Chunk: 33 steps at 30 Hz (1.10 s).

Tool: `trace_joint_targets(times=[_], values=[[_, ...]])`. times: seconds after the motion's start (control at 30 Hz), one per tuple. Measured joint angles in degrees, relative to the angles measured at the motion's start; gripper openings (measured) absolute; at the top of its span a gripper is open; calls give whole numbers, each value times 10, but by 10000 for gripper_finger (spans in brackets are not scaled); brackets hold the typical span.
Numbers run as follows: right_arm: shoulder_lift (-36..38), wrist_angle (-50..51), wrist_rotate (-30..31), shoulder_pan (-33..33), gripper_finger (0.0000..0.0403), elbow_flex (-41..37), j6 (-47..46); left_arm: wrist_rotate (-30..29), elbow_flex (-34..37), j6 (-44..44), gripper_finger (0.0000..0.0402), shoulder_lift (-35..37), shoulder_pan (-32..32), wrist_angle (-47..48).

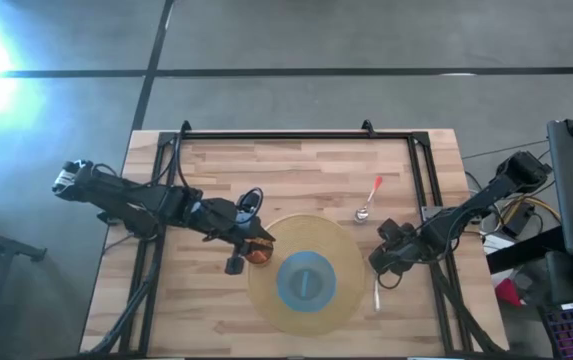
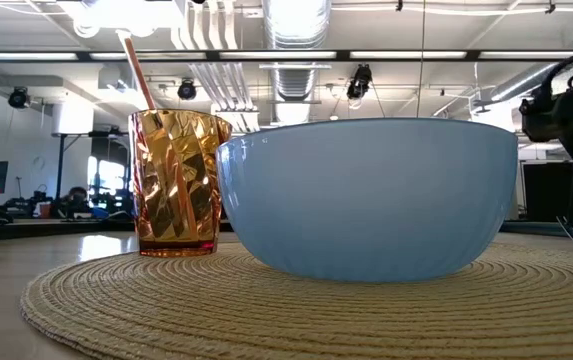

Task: Pick & Place Utensil
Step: Put the fork into the bowl

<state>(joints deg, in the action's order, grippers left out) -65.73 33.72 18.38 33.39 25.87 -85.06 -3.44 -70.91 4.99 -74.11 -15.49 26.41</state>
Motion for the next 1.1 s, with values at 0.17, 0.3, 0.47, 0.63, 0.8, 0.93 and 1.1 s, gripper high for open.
trace_joint_targets(times=[0.17, 0.3, 0.47, 0.63, 0.8, 0.93, 1.1], values=[[0, -18, 3, 0, 215, -19, 2, 0, 0, 0, 90, 0, 0, 0], [0, -47, 4, 0, 213, -32, 12, 0, 0, 0, 90, 0, 0, -1], [1, -122, 8, 0, 200, -55, 47, 0, 0, 0, 90, 0, 0, -1], [2, -150, 11, 0, 178, -70, 46, 0, 0, 0, 90, 0, 0, -2], [2, -146, 11, 0, 145, -71, 45, 0, 0, 0, 90, 0, 0, -3], [1, -147, 6, -1, 104, -68, 50, 0, 0, 0, 90, 0, 0, -3], [0, -147, -1, 0, 46, -68, 51, 0, 0, 0, 90, 0, 0, -3]])
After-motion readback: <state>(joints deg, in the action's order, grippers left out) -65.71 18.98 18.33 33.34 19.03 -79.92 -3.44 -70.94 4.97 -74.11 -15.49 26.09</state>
